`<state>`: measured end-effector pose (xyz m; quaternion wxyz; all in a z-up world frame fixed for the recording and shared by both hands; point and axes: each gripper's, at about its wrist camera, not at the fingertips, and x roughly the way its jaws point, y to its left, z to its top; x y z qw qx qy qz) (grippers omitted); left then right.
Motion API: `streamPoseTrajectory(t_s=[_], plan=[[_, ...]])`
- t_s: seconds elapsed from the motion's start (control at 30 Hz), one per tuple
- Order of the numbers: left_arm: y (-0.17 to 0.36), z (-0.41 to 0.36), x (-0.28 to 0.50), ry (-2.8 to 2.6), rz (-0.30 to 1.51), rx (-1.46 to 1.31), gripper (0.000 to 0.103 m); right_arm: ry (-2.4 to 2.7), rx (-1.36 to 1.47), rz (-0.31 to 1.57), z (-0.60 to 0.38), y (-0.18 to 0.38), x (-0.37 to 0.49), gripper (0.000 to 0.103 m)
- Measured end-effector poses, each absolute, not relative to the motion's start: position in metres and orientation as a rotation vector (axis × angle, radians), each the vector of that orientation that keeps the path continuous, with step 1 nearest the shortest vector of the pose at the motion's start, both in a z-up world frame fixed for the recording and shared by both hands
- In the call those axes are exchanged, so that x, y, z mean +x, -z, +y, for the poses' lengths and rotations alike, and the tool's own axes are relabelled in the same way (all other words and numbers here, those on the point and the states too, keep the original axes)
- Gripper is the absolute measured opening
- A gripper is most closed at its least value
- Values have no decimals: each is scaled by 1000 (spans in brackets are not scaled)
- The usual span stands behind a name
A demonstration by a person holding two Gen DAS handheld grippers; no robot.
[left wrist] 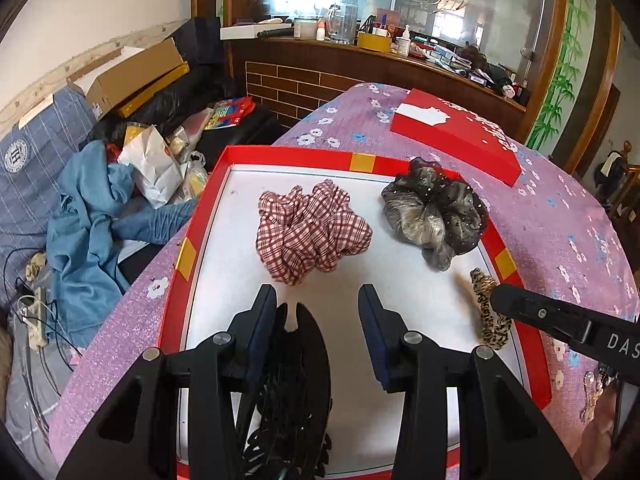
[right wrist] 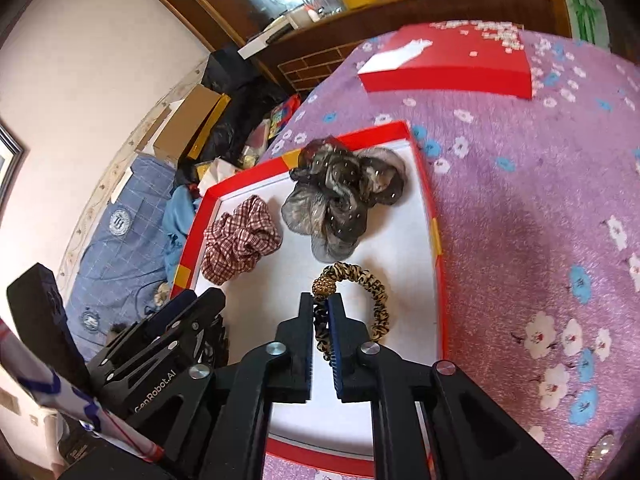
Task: Organize jewelry
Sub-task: 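Grasp a clear round hair clip with left tool while right tool moves toward pearl bracelets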
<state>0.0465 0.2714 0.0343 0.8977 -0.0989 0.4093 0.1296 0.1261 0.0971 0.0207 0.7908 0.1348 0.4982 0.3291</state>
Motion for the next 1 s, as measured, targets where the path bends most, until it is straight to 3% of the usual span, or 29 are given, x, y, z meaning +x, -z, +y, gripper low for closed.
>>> streamPoseTrajectory(t_s=[0.33,0.73,1.0], plan=[[-56,249,31,-230,793,-208,42,-755,341,958,48,-59,99,12],[-70,132,18,-46,791,-61,45,-614,340,917,-82,-63,55,11],[-52,46,24,140,888,30,48,-426,460,934,-182,-39,67,14]])
